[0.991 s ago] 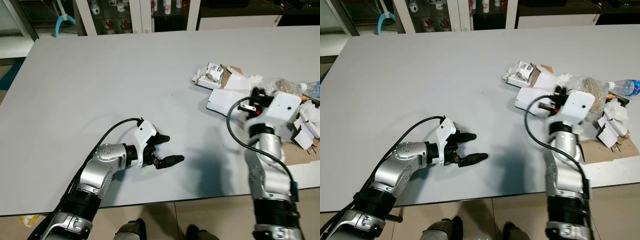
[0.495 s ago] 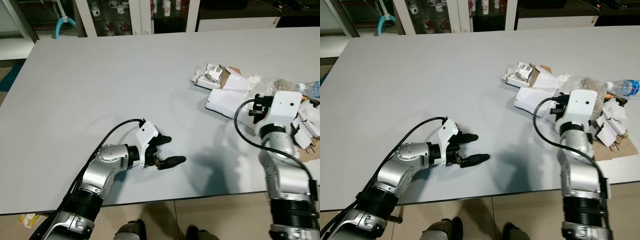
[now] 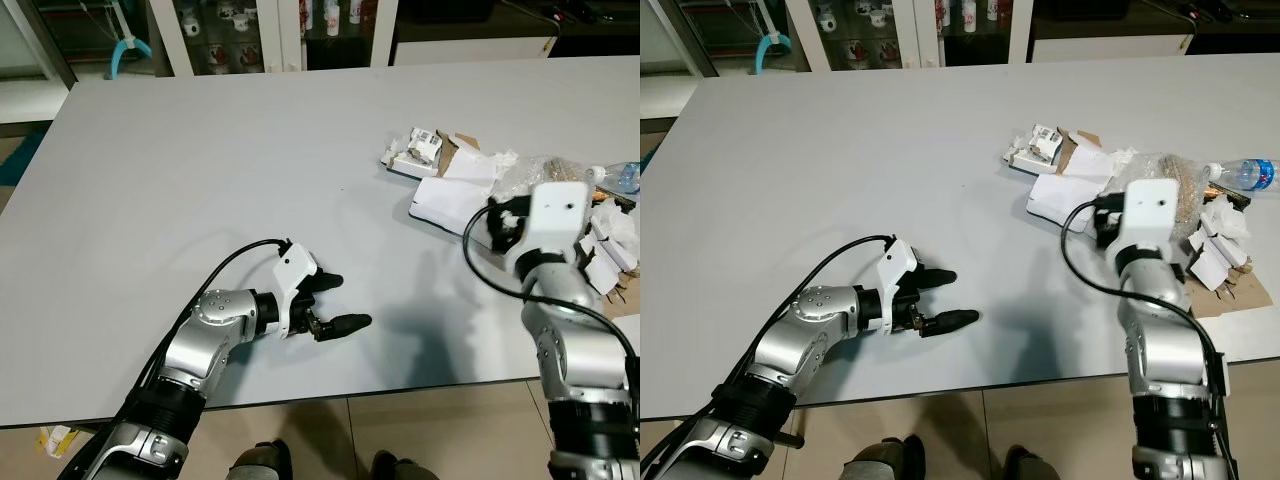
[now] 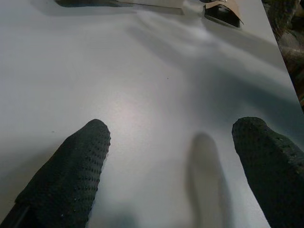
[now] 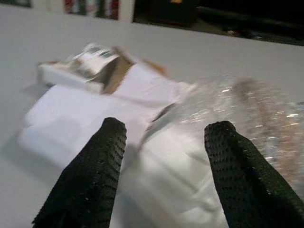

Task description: Picking trash to rubbish bin

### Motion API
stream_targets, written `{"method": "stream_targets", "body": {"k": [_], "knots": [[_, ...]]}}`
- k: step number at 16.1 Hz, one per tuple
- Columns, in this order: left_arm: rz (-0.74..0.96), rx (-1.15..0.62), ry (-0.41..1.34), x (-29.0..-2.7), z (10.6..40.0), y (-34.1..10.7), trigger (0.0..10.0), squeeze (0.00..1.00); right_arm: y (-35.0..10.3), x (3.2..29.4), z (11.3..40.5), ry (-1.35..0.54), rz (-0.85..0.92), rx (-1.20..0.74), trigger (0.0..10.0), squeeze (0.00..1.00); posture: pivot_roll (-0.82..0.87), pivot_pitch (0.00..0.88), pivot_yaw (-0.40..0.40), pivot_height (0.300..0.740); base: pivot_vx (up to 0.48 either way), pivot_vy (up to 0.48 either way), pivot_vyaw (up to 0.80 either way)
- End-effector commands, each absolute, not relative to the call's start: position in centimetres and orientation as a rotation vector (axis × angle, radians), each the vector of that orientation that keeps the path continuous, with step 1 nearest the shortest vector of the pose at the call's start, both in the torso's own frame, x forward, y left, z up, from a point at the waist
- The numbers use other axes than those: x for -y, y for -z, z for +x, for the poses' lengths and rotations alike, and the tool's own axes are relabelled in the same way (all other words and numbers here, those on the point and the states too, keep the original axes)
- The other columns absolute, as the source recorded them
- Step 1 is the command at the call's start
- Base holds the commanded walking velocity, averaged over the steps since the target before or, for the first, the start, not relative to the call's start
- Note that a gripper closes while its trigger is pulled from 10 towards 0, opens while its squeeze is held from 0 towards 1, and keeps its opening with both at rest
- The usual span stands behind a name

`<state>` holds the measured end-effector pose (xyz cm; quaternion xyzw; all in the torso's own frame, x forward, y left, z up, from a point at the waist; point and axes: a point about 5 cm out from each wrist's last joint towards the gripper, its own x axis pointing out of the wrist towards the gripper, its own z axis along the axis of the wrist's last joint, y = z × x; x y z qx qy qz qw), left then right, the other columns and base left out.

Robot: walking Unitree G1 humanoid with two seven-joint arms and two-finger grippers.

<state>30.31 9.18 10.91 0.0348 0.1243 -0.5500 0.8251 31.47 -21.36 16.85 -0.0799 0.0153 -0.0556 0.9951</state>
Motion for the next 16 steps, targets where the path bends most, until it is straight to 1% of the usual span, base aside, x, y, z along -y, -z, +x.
{"method": "stream_targets", "body": {"k": [1,5,8,13,16], "knots": [[0.089,-0.306,1.169,-9.4,30.2,-10.3,10.0,0.0,-16.5,21.0,31.0,0.092,-0.179,-0.056,10.0,1.0,0.25,0.142,0.009,0.74,0.0,0.0,0.0],[0.091,-0.307,1.17,-9.5,30.2,-10.2,10.0,0.0,-15.6,20.9,30.3,0.096,-0.178,-0.114,10.0,1.0,0.25,0.141,0.009,0.74,0.0,0.0,0.0],[0.094,-0.31,1.17,-9.5,30.2,-10.2,10.0,0.0,-15.2,21.3,29.5,0.096,-0.23,-0.165,10.0,1.0,0.25,0.138,0.009,0.74,0.0,0.0,0.0],[0.093,-0.312,1.172,-9.5,30.1,-10.1,10.0,0.0,-13.3,23.3,28.5,0.165,-0.238,-0.242,10.0,1.0,0.25,0.138,0.008,0.74,0.0,0.0,0.0],[0.093,-0.315,1.178,-9.5,30.1,-10.1,10.0,0.0,-12.2,23.9,28.3,0.161,-0.222,-0.289,10.0,1.0,0.25,0.141,0.012,0.74,0.0,0.0,0.0]]}}
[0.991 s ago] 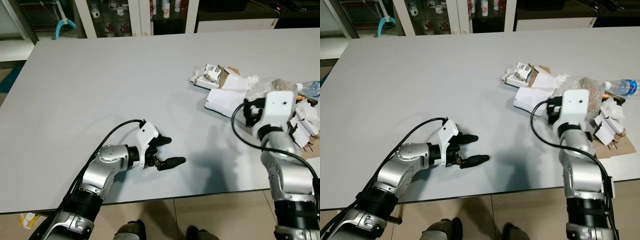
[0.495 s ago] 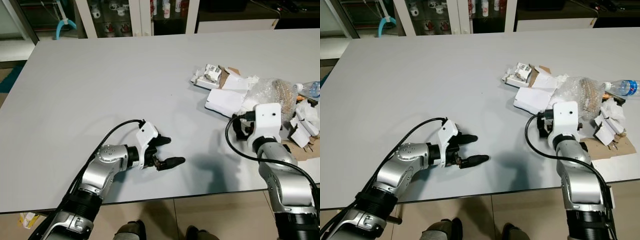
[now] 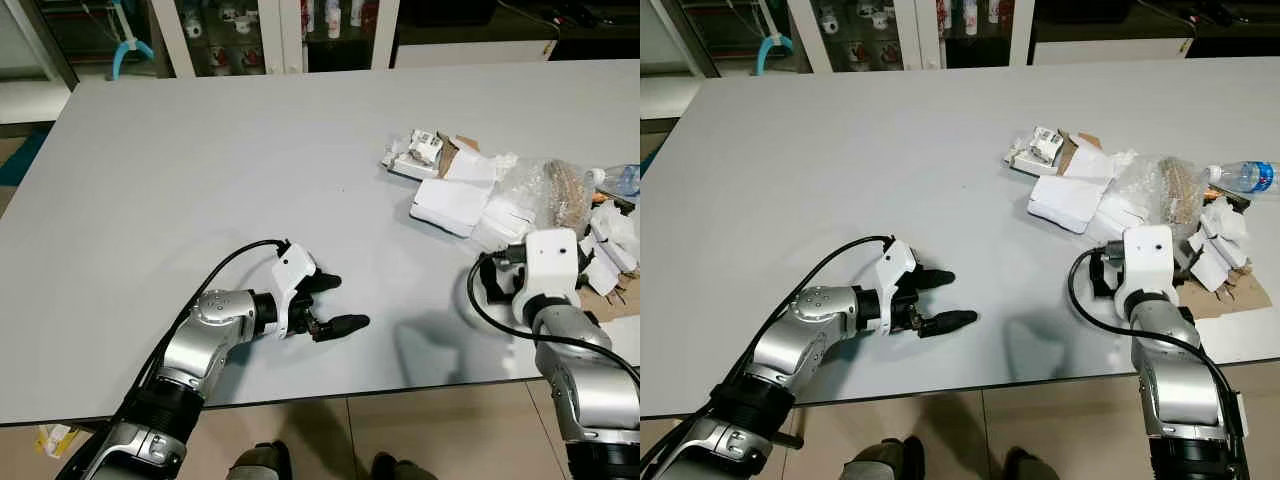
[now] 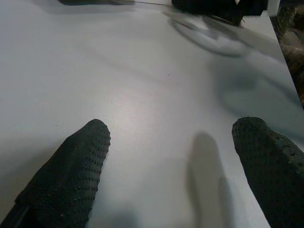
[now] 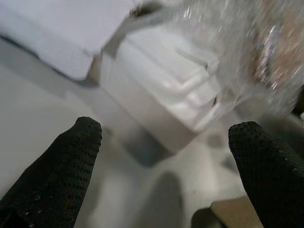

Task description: Picking trash to rubbish bin

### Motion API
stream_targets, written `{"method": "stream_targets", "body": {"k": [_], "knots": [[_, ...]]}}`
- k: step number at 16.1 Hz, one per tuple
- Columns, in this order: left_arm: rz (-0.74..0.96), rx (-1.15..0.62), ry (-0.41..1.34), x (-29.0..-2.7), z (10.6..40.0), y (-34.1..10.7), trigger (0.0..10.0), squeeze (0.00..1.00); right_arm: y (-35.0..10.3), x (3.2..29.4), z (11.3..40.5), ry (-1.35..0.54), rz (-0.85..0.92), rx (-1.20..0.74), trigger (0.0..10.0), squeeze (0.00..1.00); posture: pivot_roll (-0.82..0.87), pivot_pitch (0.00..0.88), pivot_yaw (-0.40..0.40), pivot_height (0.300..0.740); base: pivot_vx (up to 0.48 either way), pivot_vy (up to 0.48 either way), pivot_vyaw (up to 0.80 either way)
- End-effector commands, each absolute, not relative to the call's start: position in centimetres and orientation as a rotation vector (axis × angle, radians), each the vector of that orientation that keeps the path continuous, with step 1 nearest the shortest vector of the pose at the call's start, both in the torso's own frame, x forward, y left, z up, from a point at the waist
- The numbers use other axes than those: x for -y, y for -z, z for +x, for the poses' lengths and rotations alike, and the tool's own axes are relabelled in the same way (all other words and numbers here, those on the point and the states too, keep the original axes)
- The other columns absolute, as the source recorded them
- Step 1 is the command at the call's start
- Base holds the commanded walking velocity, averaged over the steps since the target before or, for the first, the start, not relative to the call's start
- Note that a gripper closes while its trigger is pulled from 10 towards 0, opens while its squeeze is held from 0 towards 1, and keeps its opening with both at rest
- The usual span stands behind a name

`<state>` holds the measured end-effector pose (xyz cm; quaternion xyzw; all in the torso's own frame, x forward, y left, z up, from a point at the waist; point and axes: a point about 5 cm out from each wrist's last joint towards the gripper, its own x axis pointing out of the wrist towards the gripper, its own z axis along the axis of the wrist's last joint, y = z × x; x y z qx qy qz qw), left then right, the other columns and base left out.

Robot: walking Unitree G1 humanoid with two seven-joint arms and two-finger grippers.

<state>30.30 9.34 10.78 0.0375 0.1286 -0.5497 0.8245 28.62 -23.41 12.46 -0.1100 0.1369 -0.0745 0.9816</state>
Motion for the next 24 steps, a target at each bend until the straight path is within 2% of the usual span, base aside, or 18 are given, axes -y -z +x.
{"method": "stream_targets", "body": {"k": [1,2,3,4,5,8,10,15,18,24], "knots": [[0.094,-0.316,1.179,-9.5,30.0,-10.1,10.0,0.0,-11.9,24.1,28.3,0.154,-0.21,-0.298,10.0,1.0,0.25,0.141,0.012,0.74,0.0,0.0,0.0],[0.095,-0.318,1.18,-9.5,30.0,-10.1,10.0,0.0,-11.2,24.4,28.3,0.133,-0.171,-0.316,10.0,0.92,0.25,0.141,0.012,0.74,0.0,0.0,0.0],[0.095,-0.319,1.181,-9.6,30.0,-10.1,10.0,0.0,-11.0,24.5,28.4,0.116,-0.16,-0.323,10.0,0.66,0.25,0.141,0.012,0.74,0.0,0.0,0.0],[0.096,-0.319,1.18,-9.6,30.0,-10.1,10.0,0.0,-11.1,24.6,28.5,0.108,-0.173,-0.319,10.0,0.27,0.26,0.144,0.015,0.74,0.0,0.0,0.0],[0.096,-0.319,1.179,-9.7,30.0,-10.2,10.0,0.0,-11.4,24.8,28.6,0.105,-0.197,-0.312,10.0,0.03,0.26,0.144,0.015,0.74,0.0,0.0,0.0],[0.098,-0.318,1.173,-9.8,30.0,-10.2,10.0,0.0,-12.8,25.4,28.6,0.157,-0.295,-0.294,10.0,0.0,0.26,0.144,0.015,0.74,0.0,0.0,0.0],[0.096,-0.317,1.172,-9.8,29.9,-10.1,10.0,0.0,-13.2,24.6,28.2,0.151,-0.347,-0.291,10.0,0.0,0.26,0.144,0.015,0.74,0.0,0.0,0.0],[0.098,-0.322,1.18,-9.8,30.0,-10.2,10.0,0.0,-13.9,24.1,28.8,0.123,-0.368,-0.245,10.0,0.0,0.26,0.145,0.014,0.74,0.0,0.0,0.0],[0.098,-0.328,1.182,-9.9,29.9,-10.0,10.0,0.0,-13.6,24.7,29.4,0.111,-0.321,-0.262,10.0,0.0,0.26,0.147,0.015,0.74,0.0,0.0,0.0],[0.1,-0.339,1.191,-9.9,29.7,-9.9,10.0,0.0,-9.7,25.7,30.6,-0.031,-0.119,-0.383,10.0,0.0,0.26,0.158,0.018,0.74,0.0,0.0,0.0]]}}
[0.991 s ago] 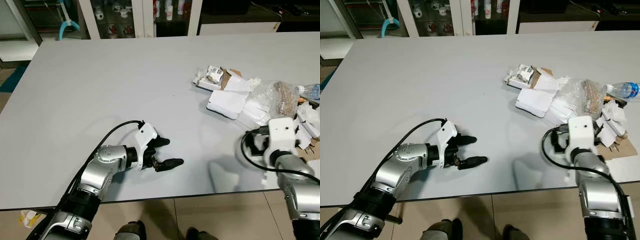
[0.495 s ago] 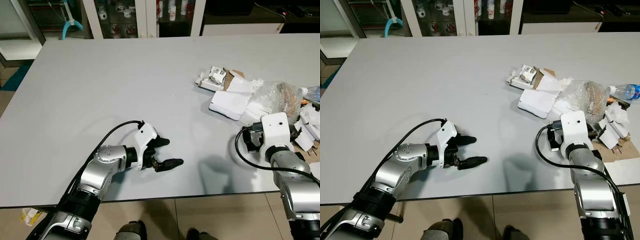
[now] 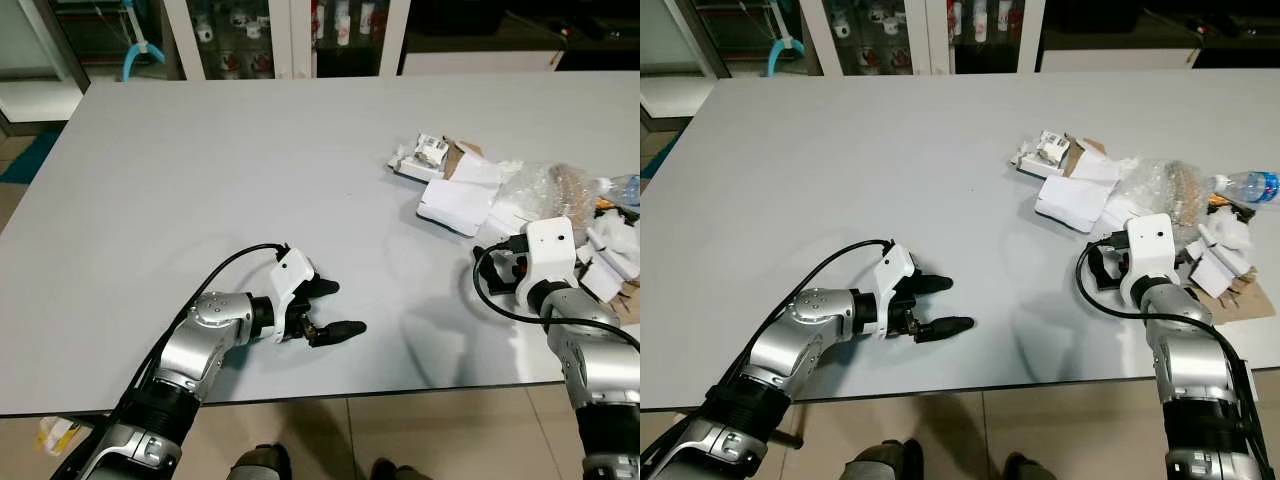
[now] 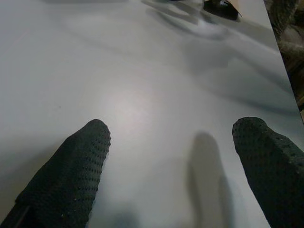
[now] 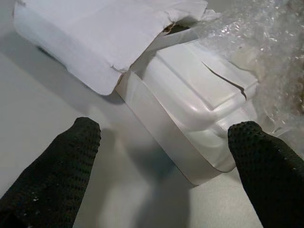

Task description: Picking trash to rubbish bin

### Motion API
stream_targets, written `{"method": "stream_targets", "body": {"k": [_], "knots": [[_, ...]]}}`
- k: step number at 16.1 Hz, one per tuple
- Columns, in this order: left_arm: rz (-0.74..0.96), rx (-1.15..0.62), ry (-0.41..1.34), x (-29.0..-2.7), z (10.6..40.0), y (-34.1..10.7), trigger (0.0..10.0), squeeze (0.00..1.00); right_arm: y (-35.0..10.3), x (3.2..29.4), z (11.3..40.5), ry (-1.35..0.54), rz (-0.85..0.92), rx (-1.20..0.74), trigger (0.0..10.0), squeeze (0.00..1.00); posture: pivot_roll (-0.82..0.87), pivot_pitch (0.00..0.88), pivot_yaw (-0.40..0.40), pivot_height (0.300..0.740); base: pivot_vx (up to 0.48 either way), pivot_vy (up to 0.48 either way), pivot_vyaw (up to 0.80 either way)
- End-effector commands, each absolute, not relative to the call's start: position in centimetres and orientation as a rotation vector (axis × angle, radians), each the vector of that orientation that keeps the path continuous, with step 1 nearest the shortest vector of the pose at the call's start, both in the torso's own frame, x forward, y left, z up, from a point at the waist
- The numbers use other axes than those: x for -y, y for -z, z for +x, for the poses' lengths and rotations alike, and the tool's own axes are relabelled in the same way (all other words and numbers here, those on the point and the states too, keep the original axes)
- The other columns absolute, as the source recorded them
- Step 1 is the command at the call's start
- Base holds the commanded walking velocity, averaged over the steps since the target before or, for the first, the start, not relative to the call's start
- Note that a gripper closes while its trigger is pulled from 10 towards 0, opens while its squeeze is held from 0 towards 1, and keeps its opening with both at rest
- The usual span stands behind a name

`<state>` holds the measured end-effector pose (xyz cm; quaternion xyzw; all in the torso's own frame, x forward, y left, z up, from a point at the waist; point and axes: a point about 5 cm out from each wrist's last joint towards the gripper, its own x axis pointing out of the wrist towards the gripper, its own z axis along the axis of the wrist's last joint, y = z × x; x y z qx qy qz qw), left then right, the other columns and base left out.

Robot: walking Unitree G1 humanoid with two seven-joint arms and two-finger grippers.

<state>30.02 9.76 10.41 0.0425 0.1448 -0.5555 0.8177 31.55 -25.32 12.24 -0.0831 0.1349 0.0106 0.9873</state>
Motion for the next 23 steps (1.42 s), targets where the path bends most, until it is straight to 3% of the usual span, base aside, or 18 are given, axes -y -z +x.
{"method": "stream_targets", "body": {"k": [1,2,3,7,15,23], "knots": [[0.1,-0.339,1.191,-9.9,29.6,-9.9,10.0,0.0,-9.3,25.8,30.6,-0.031,-0.097,-0.399,10.0,0.0,0.26,0.158,0.018,0.74,0.0,0.0,0.0],[0.1,-0.344,1.189,-10.1,29.5,-9.8,10.0,0.0,-8.3,26.1,30.4,-0.053,-0.053,-0.433,7.1,0.0,0.27,0.163,0.014,0.74,0.0,0.0,0.0],[0.101,-0.348,1.188,-10.2,29.4,-9.8,10.0,0.0,-7.5,26.3,30.1,-0.067,-0.026,-0.463,0.0,0.0,0.27,0.163,0.014,0.74,0.0,0.0,0.0],[0.102,-0.354,1.183,-10.2,29.4,-9.7,10.0,0.0,-5.9,25.0,29.0,-0.2,-0.035,-0.515,0.0,0.0,0.28,0.159,0.013,0.74,0.0,0.0,0.0],[0.104,-0.355,1.19,-10.0,29.5,-9.7,10.0,0.0,-6.1,24.1,28.2,-0.232,-0.046,-0.479,0.0,0.0,0.27,0.15,0.016,0.74,0.0,0.0,0.0],[0.1,-0.354,1.187,-9.9,29.4,-9.6,10.0,0.0,-11.7,21.0,28.4,-0.287,-0.091,-0.271,0.0,0.0,0.26,0.147,0.01,0.74,0.0,0.0,0.0]]}}
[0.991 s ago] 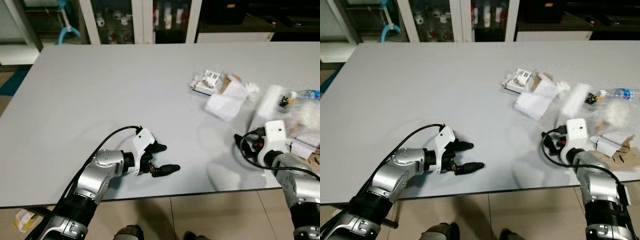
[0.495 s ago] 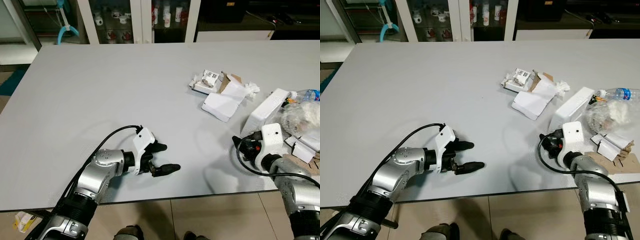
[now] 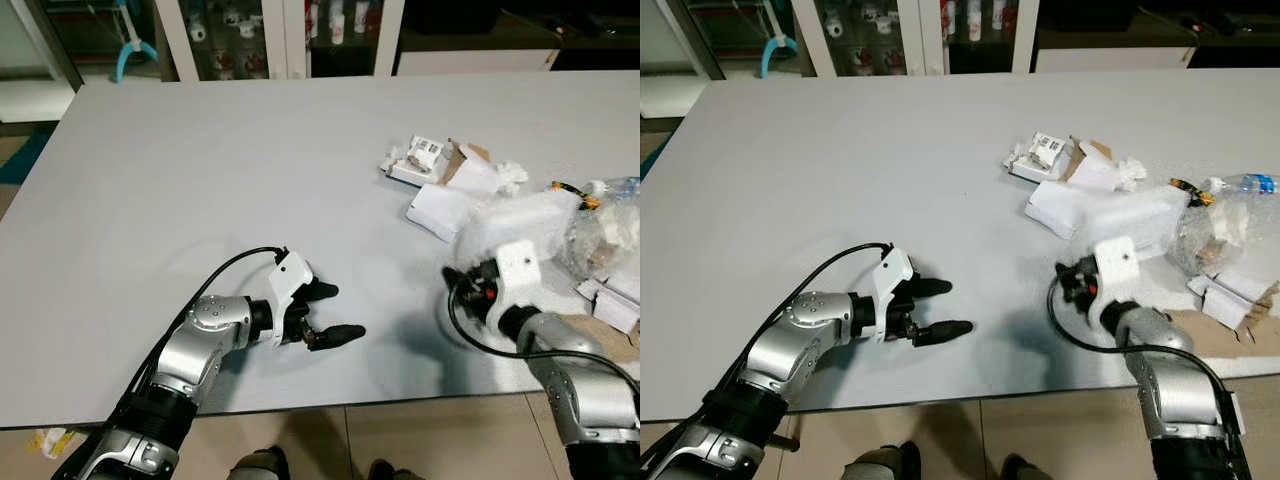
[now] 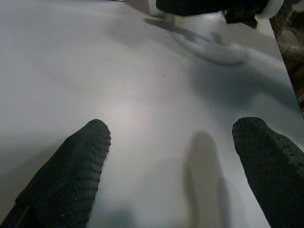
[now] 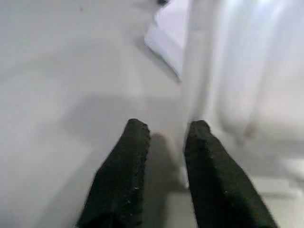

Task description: Picking trash to rubbish bin

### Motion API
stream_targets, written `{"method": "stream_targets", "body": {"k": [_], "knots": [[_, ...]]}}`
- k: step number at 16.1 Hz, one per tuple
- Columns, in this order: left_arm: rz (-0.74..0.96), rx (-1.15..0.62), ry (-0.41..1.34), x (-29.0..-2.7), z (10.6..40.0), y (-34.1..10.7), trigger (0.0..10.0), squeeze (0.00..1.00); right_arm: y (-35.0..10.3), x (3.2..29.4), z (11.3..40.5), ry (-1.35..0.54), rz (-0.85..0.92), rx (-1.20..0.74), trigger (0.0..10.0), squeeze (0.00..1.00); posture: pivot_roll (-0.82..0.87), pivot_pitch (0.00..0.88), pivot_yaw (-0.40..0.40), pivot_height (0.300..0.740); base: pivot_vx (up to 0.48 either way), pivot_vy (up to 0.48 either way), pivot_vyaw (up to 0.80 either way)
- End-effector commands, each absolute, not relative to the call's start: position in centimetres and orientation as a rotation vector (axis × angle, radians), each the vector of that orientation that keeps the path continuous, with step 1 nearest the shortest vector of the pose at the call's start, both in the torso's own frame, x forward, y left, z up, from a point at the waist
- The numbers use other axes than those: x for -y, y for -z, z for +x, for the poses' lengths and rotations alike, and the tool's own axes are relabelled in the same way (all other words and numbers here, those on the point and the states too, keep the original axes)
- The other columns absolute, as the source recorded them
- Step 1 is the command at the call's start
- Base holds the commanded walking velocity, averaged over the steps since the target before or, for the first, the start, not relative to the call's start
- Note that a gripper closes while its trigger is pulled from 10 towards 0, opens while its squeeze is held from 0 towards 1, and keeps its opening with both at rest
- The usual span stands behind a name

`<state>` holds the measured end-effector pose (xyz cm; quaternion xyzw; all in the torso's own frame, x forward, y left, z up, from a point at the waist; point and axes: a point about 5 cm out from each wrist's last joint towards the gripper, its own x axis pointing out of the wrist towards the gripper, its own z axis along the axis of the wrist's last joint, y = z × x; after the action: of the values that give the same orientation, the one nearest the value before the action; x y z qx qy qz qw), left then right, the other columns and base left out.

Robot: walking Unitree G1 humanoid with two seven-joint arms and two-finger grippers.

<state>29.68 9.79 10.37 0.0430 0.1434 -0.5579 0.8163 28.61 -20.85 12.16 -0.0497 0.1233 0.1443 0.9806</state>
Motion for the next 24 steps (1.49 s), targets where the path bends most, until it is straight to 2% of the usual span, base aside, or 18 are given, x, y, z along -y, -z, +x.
{"method": "stream_targets", "body": {"k": [1,8,9,10,11,12,13,18,24], "knots": [[0.101,-0.354,1.186,-9.9,29.4,-9.6,10.0,0.0,-12.8,20.3,28.2,-0.301,-0.099,-0.234,0.0,0.0,0.26,0.145,0.01,0.74,0.0,0.0,0.0],[0.1,-0.353,1.193,-9.6,29.5,-9.5,10.0,0.0,-17.4,18.8,28.0,-0.305,-0.177,-0.101,0.0,0.0,0.24,0.142,0.014,0.74,0.0,0.0,0.0],[0.1,-0.353,1.194,-9.6,29.5,-9.5,10.0,0.0,-17.6,18.8,28.1,-0.304,-0.225,-0.083,6.2,0.0,0.24,0.142,0.014,0.74,0.0,0.0,0.0],[0.099,-0.353,1.194,-9.6,29.5,-9.4,10.0,0.0,-17.5,19.0,28.3,-0.288,-0.24,-0.089,10.0,0.0,0.24,0.142,0.014,0.74,0.0,0.0,0.0],[0.1,-0.355,1.193,-9.6,29.5,-9.4,10.0,0.0,-16.9,19.4,28.6,-0.277,-0.276,-0.119,10.0,1.0,0.24,0.142,0.014,0.74,0.0,0.0,0.0],[0.1,-0.355,1.193,-9.6,29.5,-9.4,10.0,0.0,-16.7,19.5,28.7,-0.28,-0.299,-0.135,10.0,1.0,0.24,0.142,0.014,0.74,0.0,0.0,0.0],[0.101,-0.359,1.193,-9.6,29.5,-9.4,10.0,0.0,-15.9,20.3,28.9,-0.31,-0.465,-0.192,10.0,1.0,0.24,0.142,0.014,0.74,0.0,0.0,0.0],[0.103,-0.36,1.187,-9.8,29.5,-9.4,10.0,0.0,-15.1,22.7,29.4,-0.367,-0.704,-0.274,10.0,1.0,0.25,0.152,0.011,0.74,0.0,0.0,0.0],[0.102,-0.363,1.186,-9.9,29.4,-9.3,10.0,0.0,-13.7,23.4,30.3,-0.433,-0.725,-0.272,10.0,1.0,0.26,0.155,0.011,0.74,0.0,0.0,0.0]]}}
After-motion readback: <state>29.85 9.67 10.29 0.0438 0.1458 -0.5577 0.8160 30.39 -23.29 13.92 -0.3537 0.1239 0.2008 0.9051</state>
